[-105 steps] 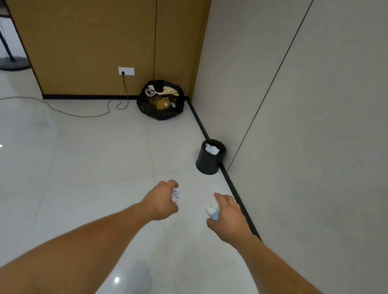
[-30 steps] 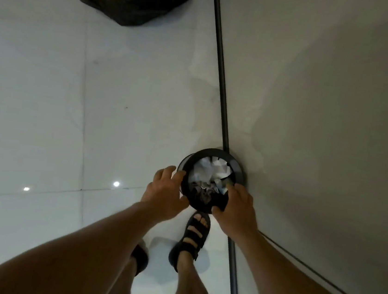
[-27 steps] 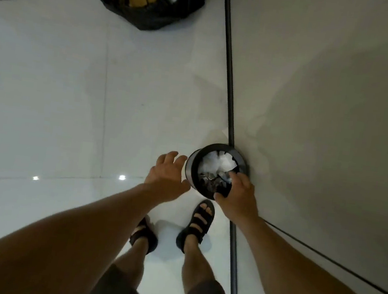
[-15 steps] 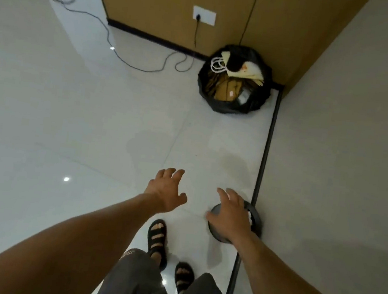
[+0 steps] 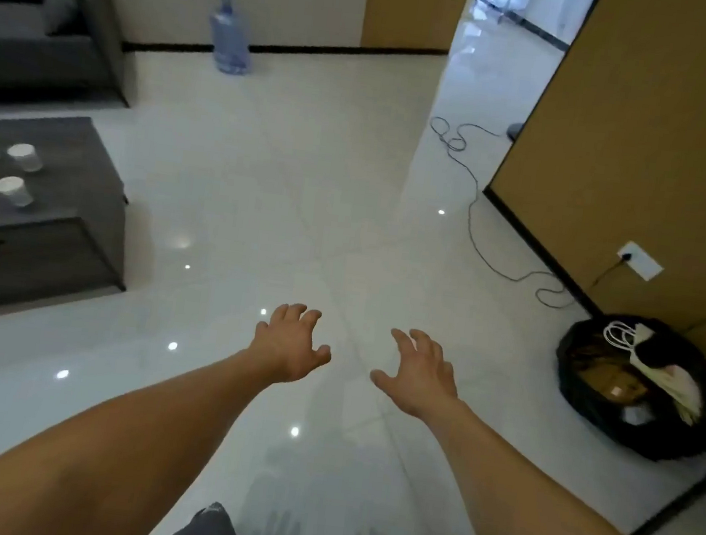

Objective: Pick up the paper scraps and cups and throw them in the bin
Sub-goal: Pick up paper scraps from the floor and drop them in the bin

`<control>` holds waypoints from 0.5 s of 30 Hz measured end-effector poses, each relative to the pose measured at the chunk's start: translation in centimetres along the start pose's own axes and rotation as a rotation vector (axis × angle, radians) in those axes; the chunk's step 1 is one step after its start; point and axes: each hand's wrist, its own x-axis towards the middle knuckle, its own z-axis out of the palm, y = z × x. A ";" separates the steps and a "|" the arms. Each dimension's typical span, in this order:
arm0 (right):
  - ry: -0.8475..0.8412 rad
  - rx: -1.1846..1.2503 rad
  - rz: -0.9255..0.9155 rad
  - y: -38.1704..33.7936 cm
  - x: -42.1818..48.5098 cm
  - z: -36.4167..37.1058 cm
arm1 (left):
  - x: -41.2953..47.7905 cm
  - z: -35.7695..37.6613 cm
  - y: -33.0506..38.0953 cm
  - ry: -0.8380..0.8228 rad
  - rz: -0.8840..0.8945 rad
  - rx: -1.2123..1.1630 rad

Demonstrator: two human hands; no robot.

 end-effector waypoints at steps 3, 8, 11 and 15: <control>-0.023 -0.071 -0.176 -9.7 1.0 0.5 | -3.4 -2.3 -9.1 0.066 -0.172 -0.081; -0.042 -0.143 -0.371 -25.5 2.2 2.8 | -9.3 -6.0 -23.8 0.191 -0.381 -0.184; -0.079 -0.170 -0.509 -37.3 1.8 6.0 | -15.0 -8.2 -34.1 0.239 -0.531 -0.210; -0.122 -0.206 -0.695 -50.7 -0.2 10.7 | -21.9 -9.7 -45.0 0.287 -0.708 -0.226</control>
